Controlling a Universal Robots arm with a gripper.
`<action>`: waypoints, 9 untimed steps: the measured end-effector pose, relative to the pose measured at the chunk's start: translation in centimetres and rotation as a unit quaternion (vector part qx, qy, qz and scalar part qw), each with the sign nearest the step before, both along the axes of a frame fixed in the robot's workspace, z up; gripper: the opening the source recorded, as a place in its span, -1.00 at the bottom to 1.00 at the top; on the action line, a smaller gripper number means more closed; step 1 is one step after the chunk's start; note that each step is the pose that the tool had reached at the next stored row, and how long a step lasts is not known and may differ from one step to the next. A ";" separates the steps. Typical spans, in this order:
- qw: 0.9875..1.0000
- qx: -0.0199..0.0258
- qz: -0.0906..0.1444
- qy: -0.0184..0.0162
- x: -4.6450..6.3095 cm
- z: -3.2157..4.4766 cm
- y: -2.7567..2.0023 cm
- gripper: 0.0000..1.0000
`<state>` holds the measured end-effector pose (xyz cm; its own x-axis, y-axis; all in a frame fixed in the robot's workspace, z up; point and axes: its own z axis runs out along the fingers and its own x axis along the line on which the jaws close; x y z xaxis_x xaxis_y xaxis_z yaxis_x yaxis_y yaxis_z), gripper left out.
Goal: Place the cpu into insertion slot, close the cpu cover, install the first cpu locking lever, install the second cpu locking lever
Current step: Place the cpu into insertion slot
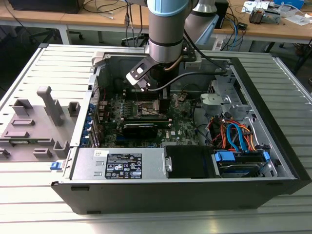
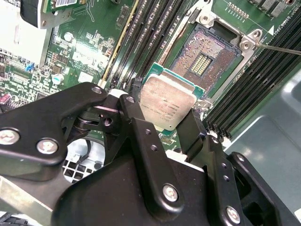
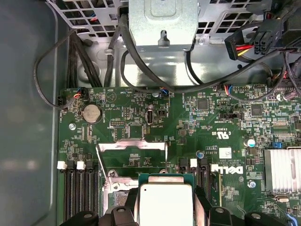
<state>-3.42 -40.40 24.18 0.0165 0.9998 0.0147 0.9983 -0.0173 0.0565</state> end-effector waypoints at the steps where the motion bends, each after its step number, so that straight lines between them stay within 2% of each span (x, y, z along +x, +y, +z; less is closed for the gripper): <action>1: 1.000 0.000 -0.001 0.000 0.0 0.00 0.00 0.09; 9: 1.000 0.000 -0.006 0.000 0.0 0.00 0.00 0.09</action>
<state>-3.43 -40.40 24.17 0.0289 0.9995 0.0147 0.9980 -0.0297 0.0565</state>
